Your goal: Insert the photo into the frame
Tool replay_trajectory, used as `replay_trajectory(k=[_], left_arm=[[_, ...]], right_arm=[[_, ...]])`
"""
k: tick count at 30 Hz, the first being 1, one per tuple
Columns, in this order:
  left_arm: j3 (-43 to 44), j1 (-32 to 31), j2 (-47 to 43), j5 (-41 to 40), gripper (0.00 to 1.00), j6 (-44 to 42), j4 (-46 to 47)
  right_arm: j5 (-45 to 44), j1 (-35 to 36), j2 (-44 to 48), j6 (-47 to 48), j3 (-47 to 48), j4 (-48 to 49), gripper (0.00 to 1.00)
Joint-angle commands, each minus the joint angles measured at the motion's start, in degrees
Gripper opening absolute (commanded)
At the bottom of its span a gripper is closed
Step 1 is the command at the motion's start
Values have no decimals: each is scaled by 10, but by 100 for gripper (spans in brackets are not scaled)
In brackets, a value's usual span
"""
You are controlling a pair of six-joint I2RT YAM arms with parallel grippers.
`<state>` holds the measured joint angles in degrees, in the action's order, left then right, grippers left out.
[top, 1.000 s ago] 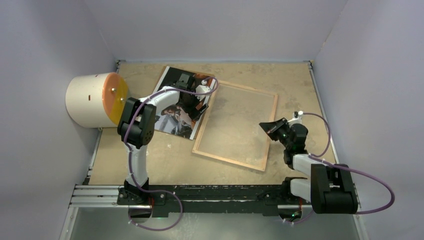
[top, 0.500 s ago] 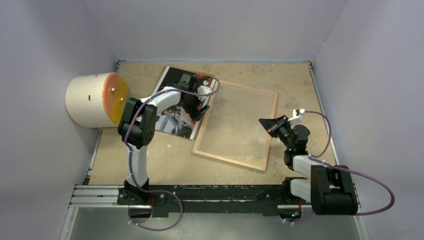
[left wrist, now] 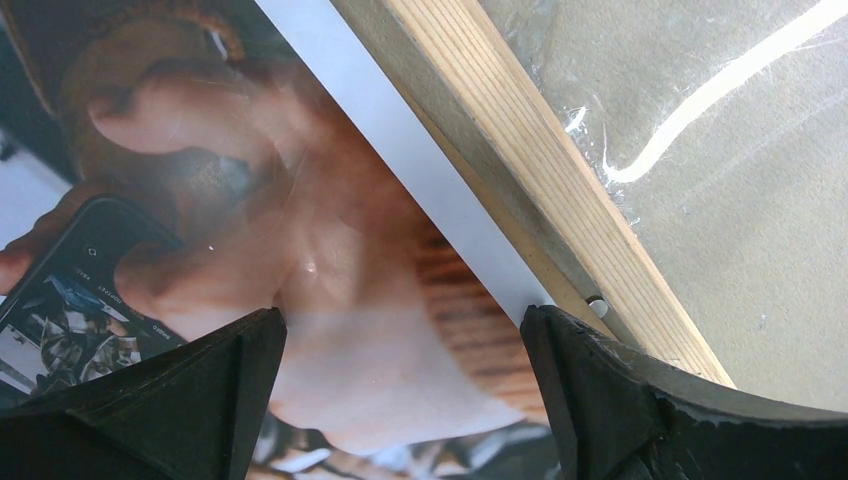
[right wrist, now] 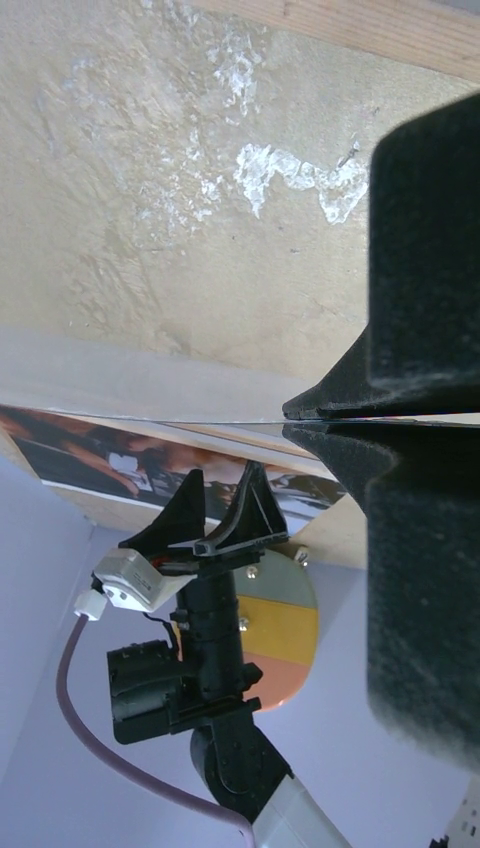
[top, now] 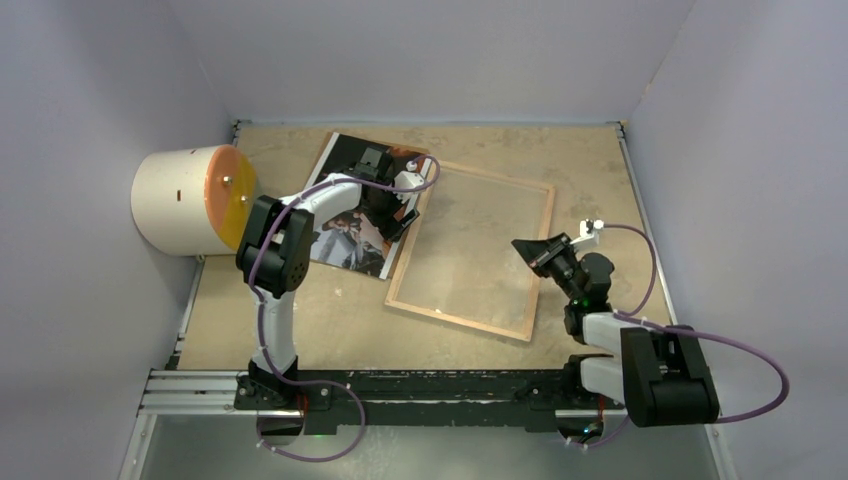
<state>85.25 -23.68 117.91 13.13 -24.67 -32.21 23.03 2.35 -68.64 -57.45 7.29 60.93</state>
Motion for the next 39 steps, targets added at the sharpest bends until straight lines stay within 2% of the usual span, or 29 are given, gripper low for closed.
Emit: replay_trajectory(k=[1,5,12,13,14,17,19,23,25,30,39], left_arm=[[-33,-20,34,13,98,-14,-11],[-39,-23,33,19,98,-17,-10],[-43,-26,27,14,98,-20,-10],[-43,-26,26,13,98,-20,-10],[-44,-26,25,12,98,-20,-10],[-46,-26,23,10,98,-21,-9],[-47,-26,22,10,98,-21,-9],[-47,-26,22,6,98,-21,-8],[-47,-26,21,6,98,-21,-8],[-47,-26,22,4,98,-22,-8],[-45,-26,22,1,98,-21,-8]], right_arm=[[-13,6,-4,-11,-6,17,0],[-23,6,9,-2,-3,-21,0],[-55,6,52,59,22,-176,1],[-59,6,55,71,28,-199,6],[-64,6,59,83,35,-223,16],[-82,6,67,115,53,-277,48],[-96,6,70,132,64,-309,67],[-120,6,68,159,90,-366,87],[-127,6,60,171,105,-388,92],[-143,6,46,189,128,-429,95],[-177,26,27,213,169,-491,97]])
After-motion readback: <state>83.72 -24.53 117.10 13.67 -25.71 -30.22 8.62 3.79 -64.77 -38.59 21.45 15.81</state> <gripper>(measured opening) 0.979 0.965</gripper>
